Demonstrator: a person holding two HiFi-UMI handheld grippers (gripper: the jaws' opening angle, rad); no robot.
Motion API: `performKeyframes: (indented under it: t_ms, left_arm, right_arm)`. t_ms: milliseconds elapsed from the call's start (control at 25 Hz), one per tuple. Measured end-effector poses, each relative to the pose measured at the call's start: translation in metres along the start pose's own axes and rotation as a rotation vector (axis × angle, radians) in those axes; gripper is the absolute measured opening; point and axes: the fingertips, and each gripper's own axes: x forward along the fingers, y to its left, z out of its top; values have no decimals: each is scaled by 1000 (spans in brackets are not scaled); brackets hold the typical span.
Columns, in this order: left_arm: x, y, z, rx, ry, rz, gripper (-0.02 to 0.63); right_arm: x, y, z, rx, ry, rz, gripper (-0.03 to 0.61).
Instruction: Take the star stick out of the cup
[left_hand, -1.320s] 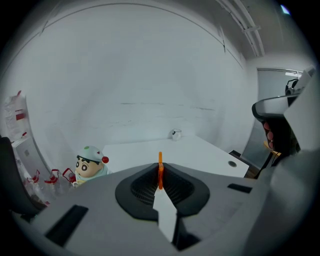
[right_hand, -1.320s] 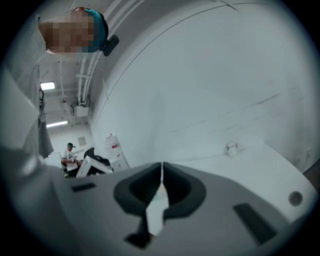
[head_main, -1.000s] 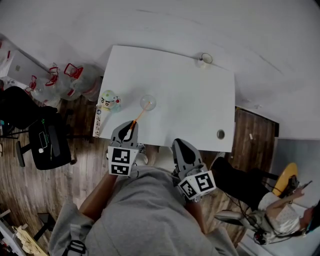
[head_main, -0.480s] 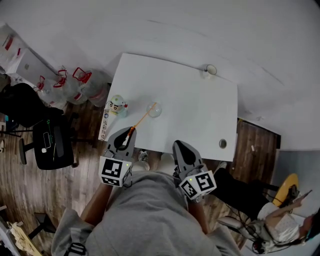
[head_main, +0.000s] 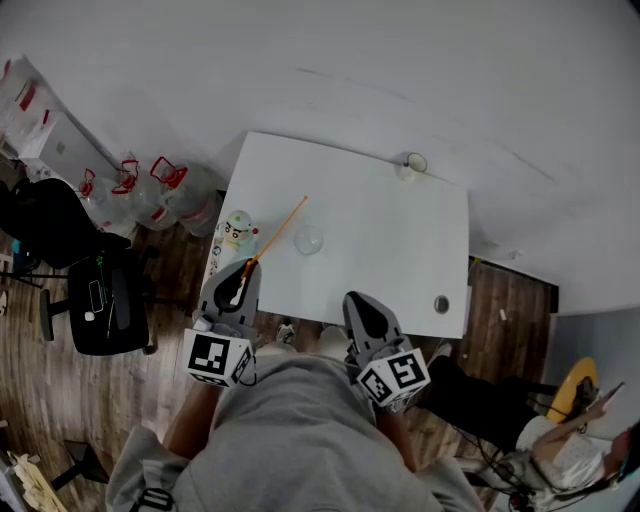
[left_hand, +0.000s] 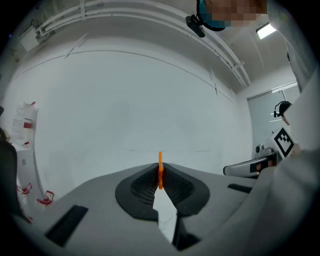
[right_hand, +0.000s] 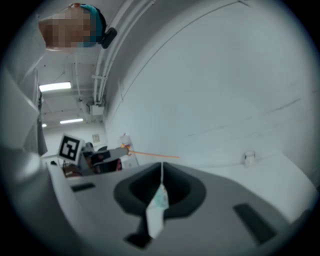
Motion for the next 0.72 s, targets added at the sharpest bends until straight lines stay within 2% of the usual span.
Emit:
performKeyframes:
  t_ms: [160,720]
  left_arm:
    - [0,-3,17,-28,-55,-27,44]
    - [3,-11,59,28,-160,-57,44]
  right_arm:
    - [-1,-3,12,-24,-20,-7,36]
    - [-11,-22,77,-119,-154,-36,35]
